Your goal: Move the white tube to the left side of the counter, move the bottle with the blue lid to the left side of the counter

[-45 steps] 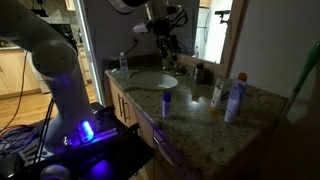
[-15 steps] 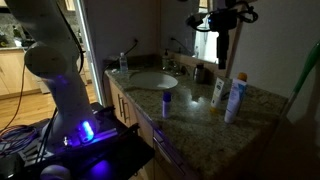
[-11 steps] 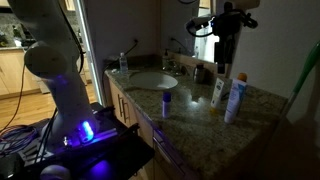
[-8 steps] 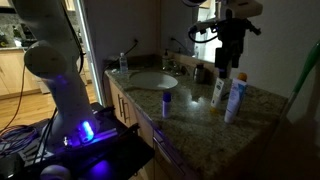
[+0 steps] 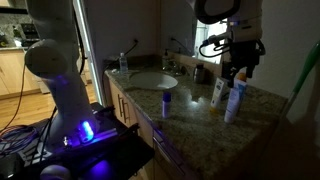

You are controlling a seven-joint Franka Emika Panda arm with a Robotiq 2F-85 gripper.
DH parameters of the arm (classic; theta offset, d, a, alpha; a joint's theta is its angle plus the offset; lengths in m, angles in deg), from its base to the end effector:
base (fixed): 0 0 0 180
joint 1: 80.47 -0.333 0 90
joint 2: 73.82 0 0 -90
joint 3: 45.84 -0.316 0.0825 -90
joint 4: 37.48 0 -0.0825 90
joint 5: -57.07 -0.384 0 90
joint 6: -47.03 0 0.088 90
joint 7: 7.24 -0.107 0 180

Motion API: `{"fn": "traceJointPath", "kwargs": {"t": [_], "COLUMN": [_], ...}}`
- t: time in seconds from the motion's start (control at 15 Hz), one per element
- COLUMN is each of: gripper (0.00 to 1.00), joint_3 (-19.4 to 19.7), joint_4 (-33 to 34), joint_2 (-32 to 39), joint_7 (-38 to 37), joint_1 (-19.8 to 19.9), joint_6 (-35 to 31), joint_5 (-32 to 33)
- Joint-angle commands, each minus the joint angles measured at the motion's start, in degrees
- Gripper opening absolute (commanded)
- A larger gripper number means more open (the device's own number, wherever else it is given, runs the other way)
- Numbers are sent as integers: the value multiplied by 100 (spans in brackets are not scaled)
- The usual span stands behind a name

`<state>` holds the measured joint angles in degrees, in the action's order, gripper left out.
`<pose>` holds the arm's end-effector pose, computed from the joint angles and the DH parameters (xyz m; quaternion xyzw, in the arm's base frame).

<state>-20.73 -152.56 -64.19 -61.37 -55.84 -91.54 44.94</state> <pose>0.3995 -0.4569 0.4064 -0.5604 0.8167 -0.1281 0.0497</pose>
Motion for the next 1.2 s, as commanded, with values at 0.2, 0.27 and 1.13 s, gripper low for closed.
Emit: {"fn": "traceJointPath", "kwargs": {"t": [0.2,0.27,1.13], "gripper": [82,74,0], "joint_3": [-41,-49,-49], "joint_4": [536,564,850], "joint_2": [669,718,411], "joint_7": [-139,-106,564], "joint_1": [28,43,109], "joint_6": [160,146,979], "joint_5": [-283,-316,-255]}}
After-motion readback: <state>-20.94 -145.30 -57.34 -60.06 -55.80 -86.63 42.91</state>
